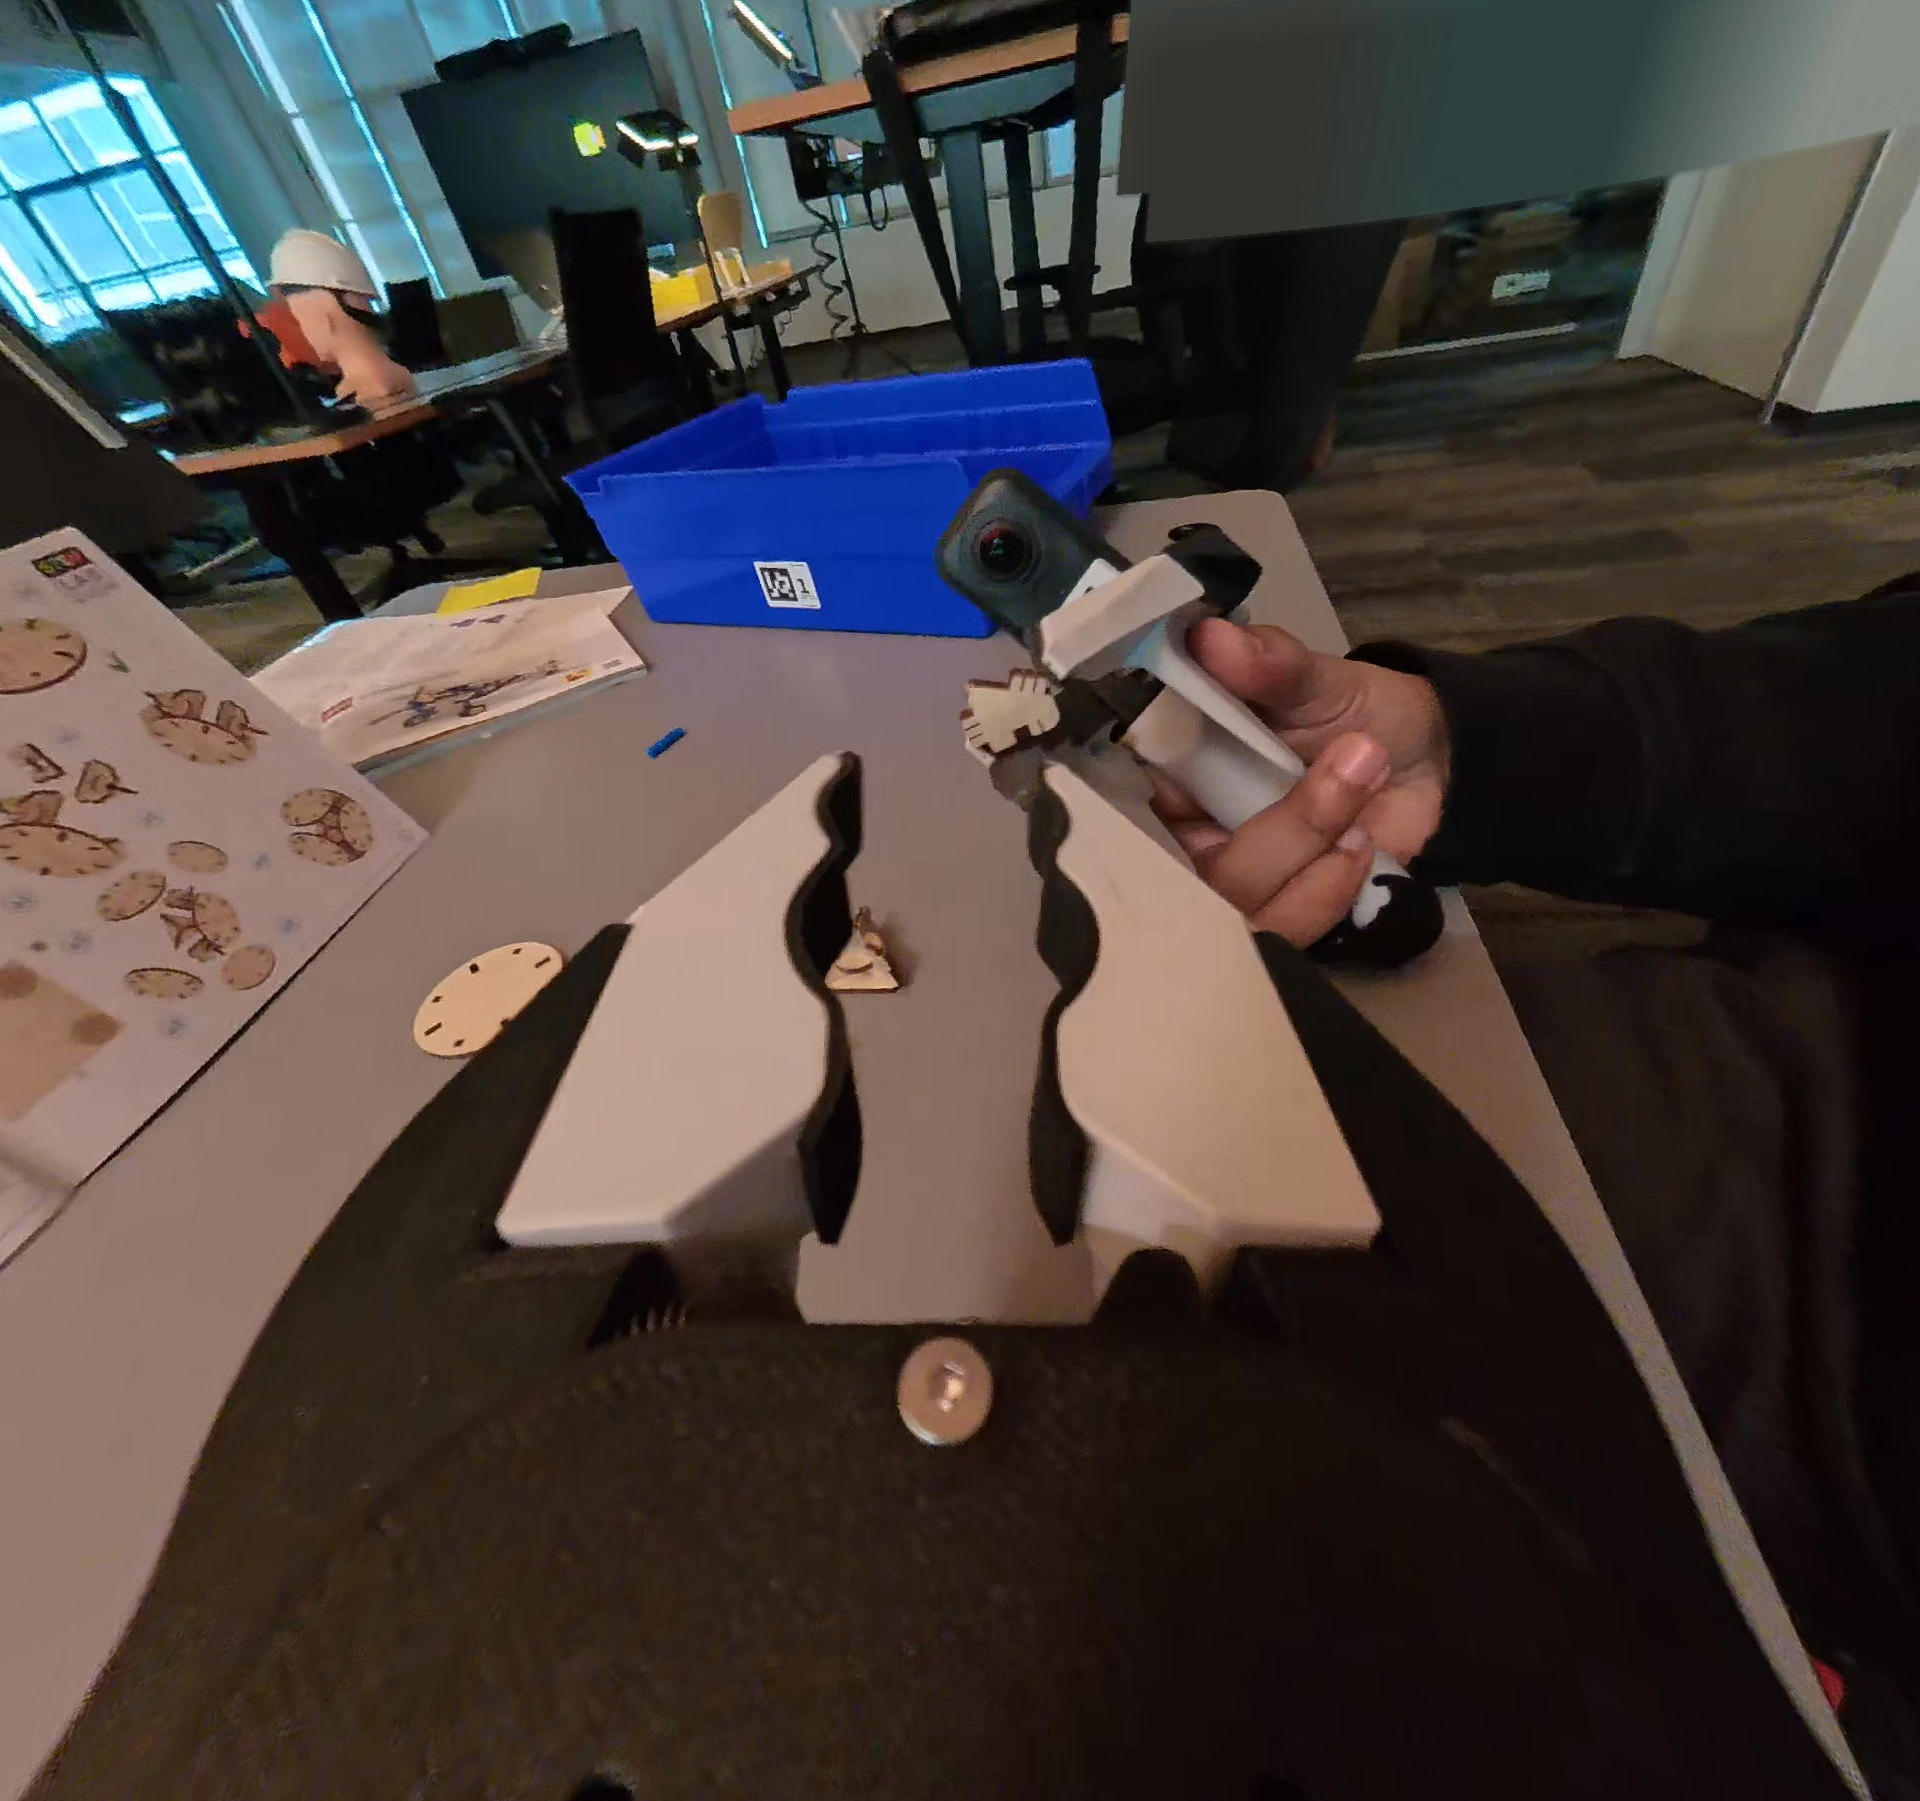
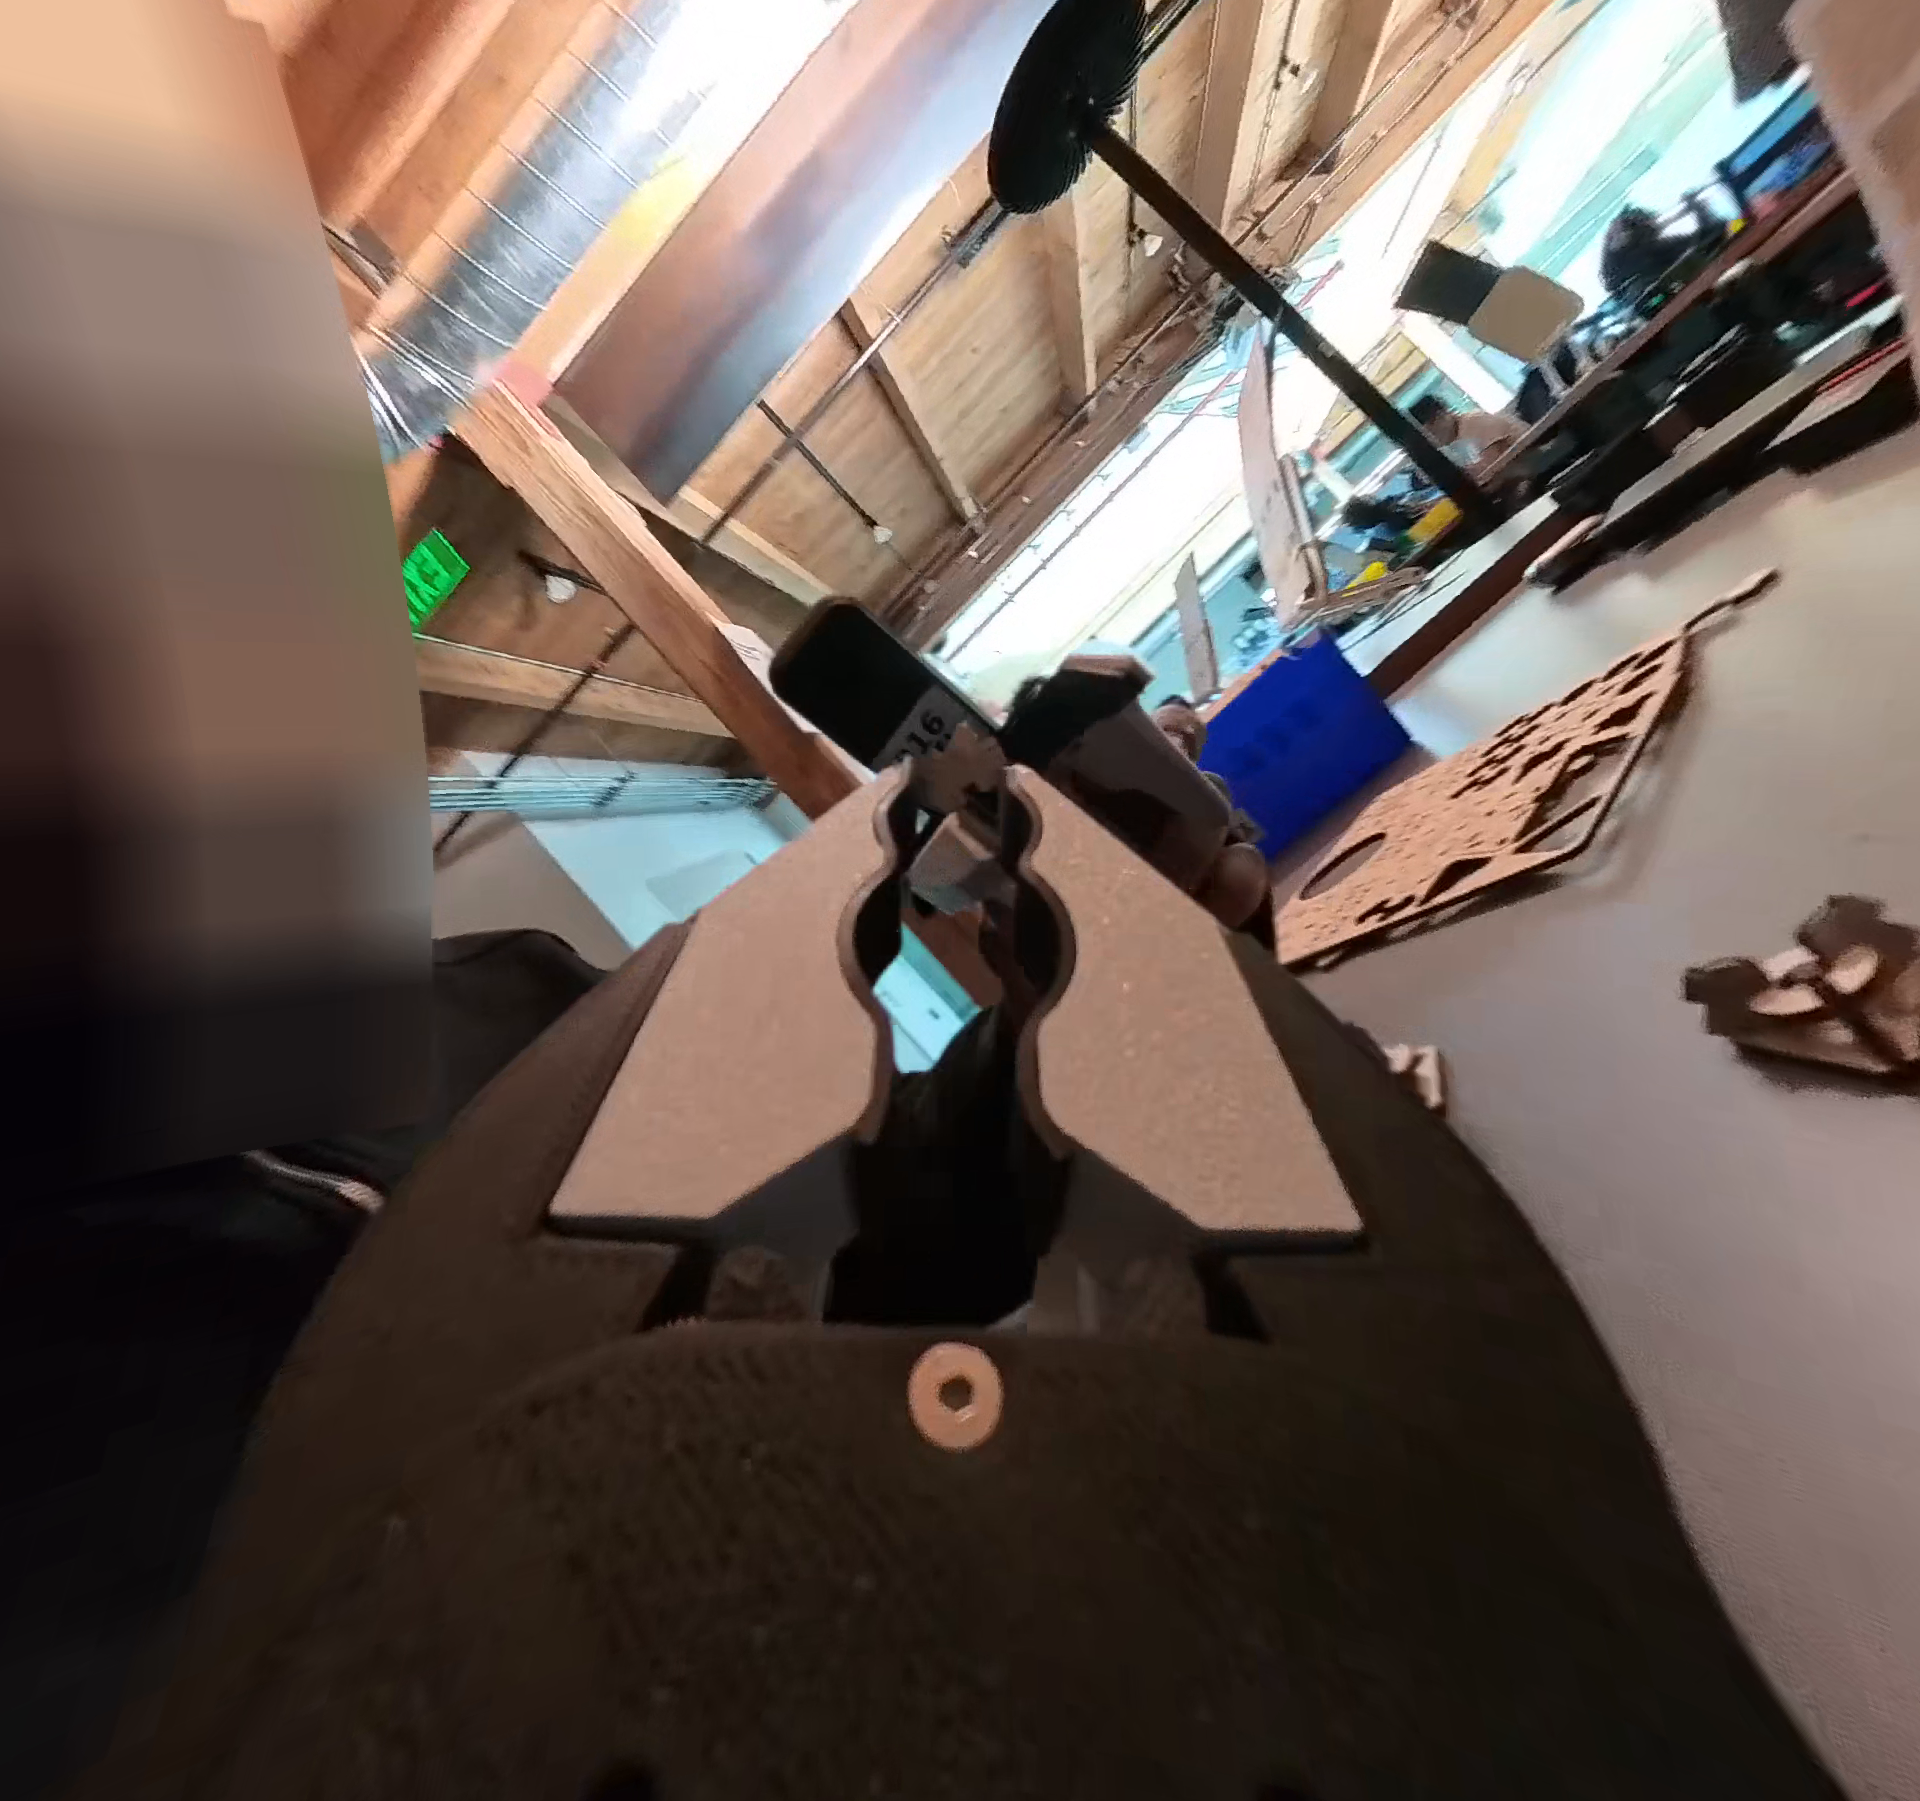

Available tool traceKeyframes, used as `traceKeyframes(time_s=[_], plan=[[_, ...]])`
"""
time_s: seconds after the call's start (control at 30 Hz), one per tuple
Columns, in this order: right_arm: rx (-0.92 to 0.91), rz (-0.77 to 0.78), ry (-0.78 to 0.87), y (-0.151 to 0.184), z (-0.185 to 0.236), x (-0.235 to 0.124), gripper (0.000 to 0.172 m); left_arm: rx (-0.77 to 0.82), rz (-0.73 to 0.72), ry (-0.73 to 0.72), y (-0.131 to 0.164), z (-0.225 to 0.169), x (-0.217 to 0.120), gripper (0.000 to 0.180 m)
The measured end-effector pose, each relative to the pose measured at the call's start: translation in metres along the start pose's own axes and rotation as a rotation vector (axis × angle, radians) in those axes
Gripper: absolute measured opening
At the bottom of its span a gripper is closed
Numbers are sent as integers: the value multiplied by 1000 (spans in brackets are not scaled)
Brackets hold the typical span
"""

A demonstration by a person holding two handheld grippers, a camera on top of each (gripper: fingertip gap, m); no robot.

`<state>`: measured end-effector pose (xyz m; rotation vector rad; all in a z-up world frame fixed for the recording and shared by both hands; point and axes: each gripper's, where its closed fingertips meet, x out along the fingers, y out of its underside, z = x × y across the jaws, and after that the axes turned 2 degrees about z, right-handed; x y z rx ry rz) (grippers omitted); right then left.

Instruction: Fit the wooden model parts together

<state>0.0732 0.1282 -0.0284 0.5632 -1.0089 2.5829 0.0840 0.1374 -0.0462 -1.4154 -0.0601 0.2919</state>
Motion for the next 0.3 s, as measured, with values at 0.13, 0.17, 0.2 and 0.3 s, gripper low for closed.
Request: traceKeyframes(time_s=[0.13, 0.17, 0.2, 0.3], plan=[[77, -1, -24, 1, -3, 3, 13, 8, 7, 37, 1, -7, 0, 5], [92, -4, -30, 1, -3, 3, 13, 14, 3, 34, 0, -7, 0, 5], [106, -5, -38, 0, -3, 3, 13, 22, -3, 33, -1, -8, 0, 6], [149, -7, -61, 0, -3, 2, 13, 50, -32, 1, -6, -7, 0, 17]])
